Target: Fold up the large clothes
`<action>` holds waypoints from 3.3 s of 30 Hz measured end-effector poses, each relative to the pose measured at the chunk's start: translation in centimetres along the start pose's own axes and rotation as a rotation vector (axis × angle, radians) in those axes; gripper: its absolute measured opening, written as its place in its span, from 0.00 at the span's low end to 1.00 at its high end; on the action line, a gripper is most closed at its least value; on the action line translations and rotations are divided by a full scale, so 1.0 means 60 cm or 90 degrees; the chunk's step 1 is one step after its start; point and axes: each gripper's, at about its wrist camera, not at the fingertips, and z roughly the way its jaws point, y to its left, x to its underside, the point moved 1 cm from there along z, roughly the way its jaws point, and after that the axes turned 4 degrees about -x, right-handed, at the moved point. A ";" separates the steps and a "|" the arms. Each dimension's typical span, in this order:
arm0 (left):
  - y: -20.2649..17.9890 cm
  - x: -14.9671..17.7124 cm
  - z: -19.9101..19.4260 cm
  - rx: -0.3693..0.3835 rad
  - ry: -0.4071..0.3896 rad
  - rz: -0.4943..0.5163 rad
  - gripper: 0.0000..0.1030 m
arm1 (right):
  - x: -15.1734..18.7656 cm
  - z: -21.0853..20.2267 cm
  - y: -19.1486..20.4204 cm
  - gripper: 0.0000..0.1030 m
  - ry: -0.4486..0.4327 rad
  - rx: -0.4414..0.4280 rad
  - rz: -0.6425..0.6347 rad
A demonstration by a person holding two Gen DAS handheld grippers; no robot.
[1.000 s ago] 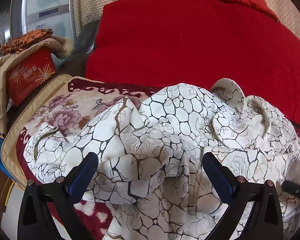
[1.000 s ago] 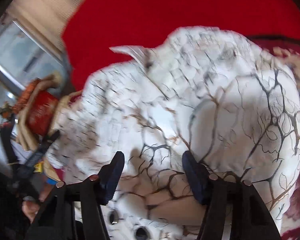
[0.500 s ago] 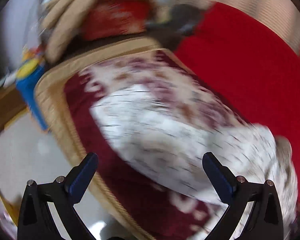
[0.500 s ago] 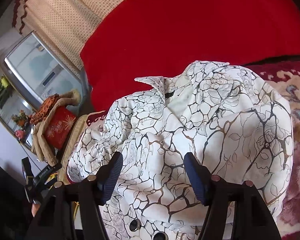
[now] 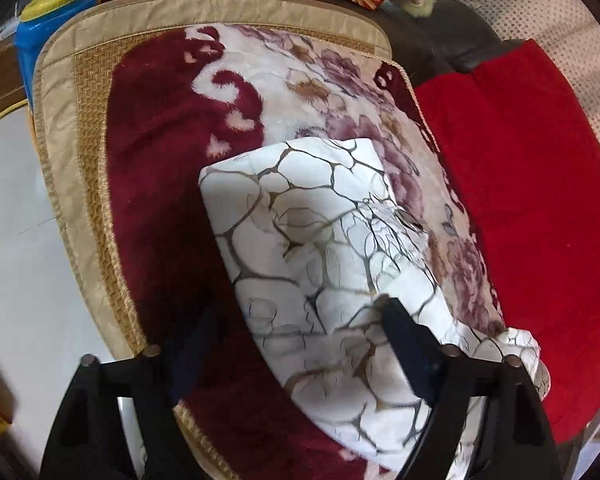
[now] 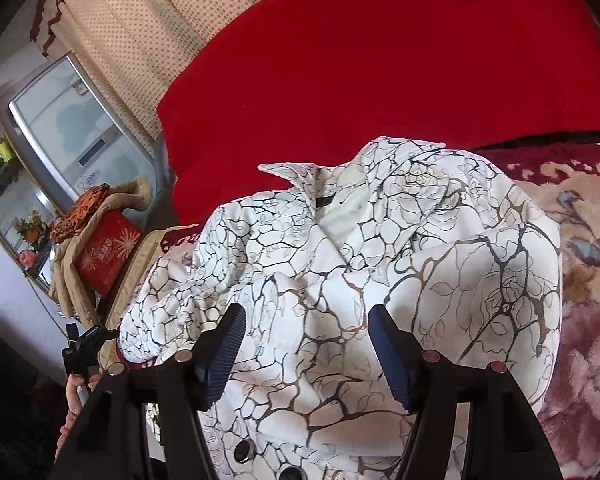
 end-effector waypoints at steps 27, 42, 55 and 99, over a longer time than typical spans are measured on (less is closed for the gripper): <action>-0.403 0.181 -0.289 0.123 -0.204 0.423 0.10 | -0.033 -0.095 -0.058 0.65 -0.123 0.032 0.021; -0.623 0.578 -0.334 0.264 -0.020 0.771 0.19 | -0.056 -0.205 -0.171 0.73 -0.205 0.010 0.153; -0.587 0.552 -0.288 0.254 0.069 0.744 0.48 | -0.059 -0.174 -0.166 0.76 -0.154 -0.030 0.165; -0.379 0.379 -0.056 -0.081 -0.177 0.601 0.77 | -0.034 -0.134 0.070 0.12 -0.234 -0.029 -0.166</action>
